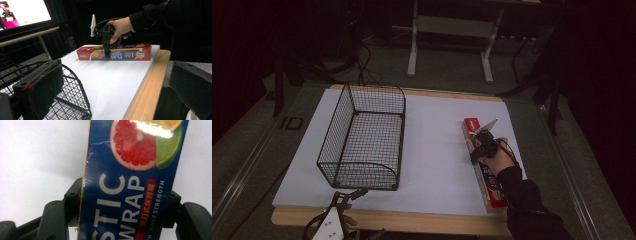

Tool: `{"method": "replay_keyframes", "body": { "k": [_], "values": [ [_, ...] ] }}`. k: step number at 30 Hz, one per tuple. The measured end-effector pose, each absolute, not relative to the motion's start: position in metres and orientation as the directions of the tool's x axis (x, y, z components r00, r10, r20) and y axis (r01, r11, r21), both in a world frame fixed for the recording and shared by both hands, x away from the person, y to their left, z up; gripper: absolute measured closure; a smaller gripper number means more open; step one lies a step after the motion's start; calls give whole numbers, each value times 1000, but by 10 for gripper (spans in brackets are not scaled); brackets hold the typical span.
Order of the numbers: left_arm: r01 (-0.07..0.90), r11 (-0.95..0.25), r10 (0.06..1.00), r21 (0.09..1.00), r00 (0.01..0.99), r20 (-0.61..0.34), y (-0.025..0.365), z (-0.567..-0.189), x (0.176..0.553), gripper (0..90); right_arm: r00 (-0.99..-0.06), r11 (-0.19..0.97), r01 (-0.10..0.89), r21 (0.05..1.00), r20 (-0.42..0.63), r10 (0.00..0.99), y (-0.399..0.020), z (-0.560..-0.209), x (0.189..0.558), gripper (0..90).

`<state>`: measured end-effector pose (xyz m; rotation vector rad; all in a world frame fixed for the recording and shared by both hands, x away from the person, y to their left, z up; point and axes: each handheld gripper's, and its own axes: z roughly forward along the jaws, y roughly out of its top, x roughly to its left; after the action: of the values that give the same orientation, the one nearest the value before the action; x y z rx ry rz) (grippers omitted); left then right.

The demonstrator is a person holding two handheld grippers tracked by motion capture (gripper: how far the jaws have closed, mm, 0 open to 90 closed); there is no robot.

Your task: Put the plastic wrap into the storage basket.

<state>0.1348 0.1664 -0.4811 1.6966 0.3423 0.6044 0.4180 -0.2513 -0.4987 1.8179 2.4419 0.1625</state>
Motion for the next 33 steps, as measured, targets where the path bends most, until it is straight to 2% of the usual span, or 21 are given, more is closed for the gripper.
{"method": "replay_keyframes", "body": {
  "k": [13,25,29,33],
  "values": [
    [-97,-218,537,971,819,202,165,-482,136,2,-347,343,923,173,-9,938,-252,-482,413,394],
    [-98,-222,537,970,818,205,165,-482,135,2,-327,320,922,218,-2,945,-246,-454,417,395],
    [-97,-222,540,970,816,206,166,-482,135,2,-338,331,905,267,-23,941,-237,-439,417,396],
    [-93,-224,537,970,819,203,166,-482,135,2,-335,314,900,303,19,942,-229,-425,419,396]
  ]
}}
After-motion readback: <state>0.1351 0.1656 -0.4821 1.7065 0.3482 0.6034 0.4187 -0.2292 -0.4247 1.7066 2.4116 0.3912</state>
